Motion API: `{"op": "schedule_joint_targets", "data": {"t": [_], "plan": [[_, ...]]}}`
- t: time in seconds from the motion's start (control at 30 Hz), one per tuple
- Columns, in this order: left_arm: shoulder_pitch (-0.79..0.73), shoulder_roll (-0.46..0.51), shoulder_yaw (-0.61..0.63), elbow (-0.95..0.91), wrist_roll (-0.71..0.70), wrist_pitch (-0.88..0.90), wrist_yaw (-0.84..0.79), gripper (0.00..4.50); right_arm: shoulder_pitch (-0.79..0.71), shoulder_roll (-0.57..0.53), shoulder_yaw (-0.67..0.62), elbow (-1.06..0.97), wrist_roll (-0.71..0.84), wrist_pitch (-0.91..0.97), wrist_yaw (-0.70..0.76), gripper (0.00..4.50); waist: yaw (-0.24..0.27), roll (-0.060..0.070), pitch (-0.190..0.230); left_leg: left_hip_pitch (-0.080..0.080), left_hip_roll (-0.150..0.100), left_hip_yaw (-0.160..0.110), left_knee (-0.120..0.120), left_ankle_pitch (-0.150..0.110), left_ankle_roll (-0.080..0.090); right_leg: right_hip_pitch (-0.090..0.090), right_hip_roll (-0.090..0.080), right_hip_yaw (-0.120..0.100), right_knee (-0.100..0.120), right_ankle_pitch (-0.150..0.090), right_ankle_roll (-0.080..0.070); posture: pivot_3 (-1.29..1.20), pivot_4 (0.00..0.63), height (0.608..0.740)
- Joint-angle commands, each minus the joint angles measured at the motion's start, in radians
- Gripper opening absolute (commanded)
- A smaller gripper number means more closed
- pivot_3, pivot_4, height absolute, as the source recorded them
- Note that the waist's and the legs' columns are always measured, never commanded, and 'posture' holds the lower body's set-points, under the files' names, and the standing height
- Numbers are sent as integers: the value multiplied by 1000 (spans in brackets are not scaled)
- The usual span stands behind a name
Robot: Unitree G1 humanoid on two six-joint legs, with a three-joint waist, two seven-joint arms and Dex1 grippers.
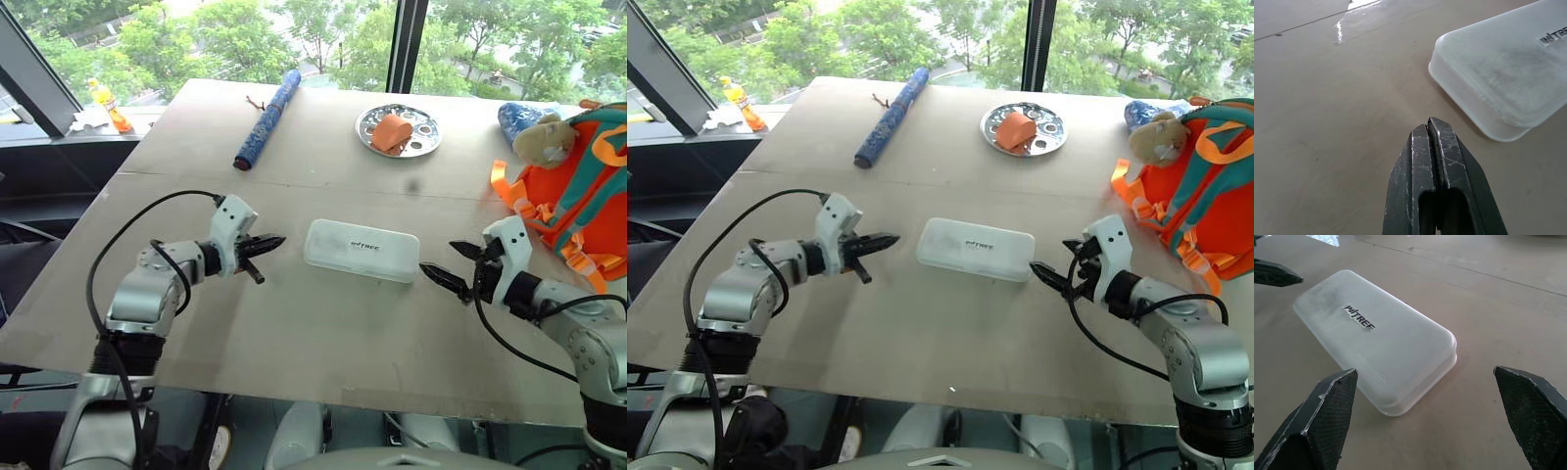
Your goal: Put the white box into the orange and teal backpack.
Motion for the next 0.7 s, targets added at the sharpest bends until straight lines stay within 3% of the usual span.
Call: {"op": "schedule_joint_targets", "data": {"t": [0.03, 0.37, 0.63, 0.7], "plan": [[-18, 12, 6, 11, 25, -56, -14, 0, -36, -56, 104, 50, -109, -66, -33, 4406, -1, 0, 0, 0, 0, 0, 0, 0, 0, 0, 0, 0, 0, 0, 0, 0, 150, 731], [-1, 14, 1, -24, 24, -45, -35, 0, -84, -110, 233, 117, -250, -181, -48, 53, -1, 0, 0, 0, 0, 0, 0, 0, 0, 0, 0, 0, 0, 0, 0, 0, 150, 731], [-31, 9, 15, -20, -20, 70, -48, 0, -102, -100, 329, 159, -340, -233, -58, 53, 0, 0, 0, -1, 0, 0, 0, 0, 0, 0, 0, 0, 0, 0, 0, 0, 150, 731], [-36, 8, 12, -24, -31, 99, -53, 514, -103, -93, 334, 164, -349, -236, -61, 0, -2, 0, 0, -1, 0, 0, 0, 0, 0, 0, 0, 0, 0, 0, 0, 0, 150, 731]]}}
